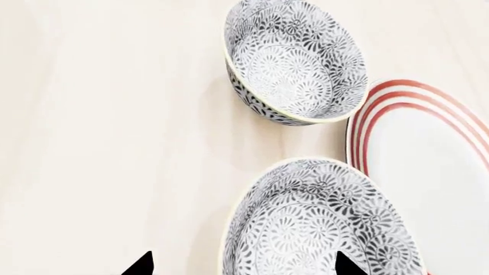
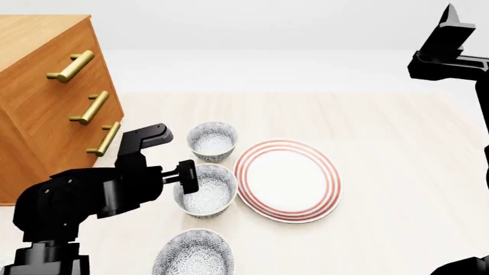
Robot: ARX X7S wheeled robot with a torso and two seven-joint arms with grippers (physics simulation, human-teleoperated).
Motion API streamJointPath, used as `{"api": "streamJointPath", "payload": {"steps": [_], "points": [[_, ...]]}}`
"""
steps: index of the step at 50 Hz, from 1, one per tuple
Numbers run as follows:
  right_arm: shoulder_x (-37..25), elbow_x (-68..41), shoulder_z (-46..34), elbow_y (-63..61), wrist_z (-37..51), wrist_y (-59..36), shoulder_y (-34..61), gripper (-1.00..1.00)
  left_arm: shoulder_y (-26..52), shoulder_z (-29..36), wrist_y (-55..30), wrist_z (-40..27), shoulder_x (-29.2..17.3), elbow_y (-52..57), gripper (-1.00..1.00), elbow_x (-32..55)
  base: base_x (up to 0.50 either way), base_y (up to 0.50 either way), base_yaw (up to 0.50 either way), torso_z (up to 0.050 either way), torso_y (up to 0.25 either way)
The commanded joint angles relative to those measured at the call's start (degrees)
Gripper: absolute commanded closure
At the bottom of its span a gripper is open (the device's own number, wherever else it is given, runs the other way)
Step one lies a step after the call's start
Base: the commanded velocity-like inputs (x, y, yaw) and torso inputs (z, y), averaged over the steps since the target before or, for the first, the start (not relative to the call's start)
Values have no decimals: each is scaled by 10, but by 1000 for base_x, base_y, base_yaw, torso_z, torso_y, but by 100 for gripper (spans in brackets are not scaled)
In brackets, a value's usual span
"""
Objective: Stack the bowl in the middle on the bowl at the back.
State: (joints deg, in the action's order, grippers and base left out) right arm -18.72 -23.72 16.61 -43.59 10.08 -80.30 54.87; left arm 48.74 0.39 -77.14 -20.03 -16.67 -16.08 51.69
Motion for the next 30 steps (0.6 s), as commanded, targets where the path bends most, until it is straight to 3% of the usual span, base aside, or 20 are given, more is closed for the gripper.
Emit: {"api": "streamJointPath", "payload": {"steps": [1, 30], "points": [[-2, -3, 1, 1, 4, 0, 1, -100, -2, 9, 19, 6, 4, -18, -100, -5, 0, 0, 0, 0, 0], [-7, -10, 0, 0, 12, 0, 0, -100, -2, 37, 86, 37, 16, -102, -100, -35, 0, 0, 0, 0, 0]]}}
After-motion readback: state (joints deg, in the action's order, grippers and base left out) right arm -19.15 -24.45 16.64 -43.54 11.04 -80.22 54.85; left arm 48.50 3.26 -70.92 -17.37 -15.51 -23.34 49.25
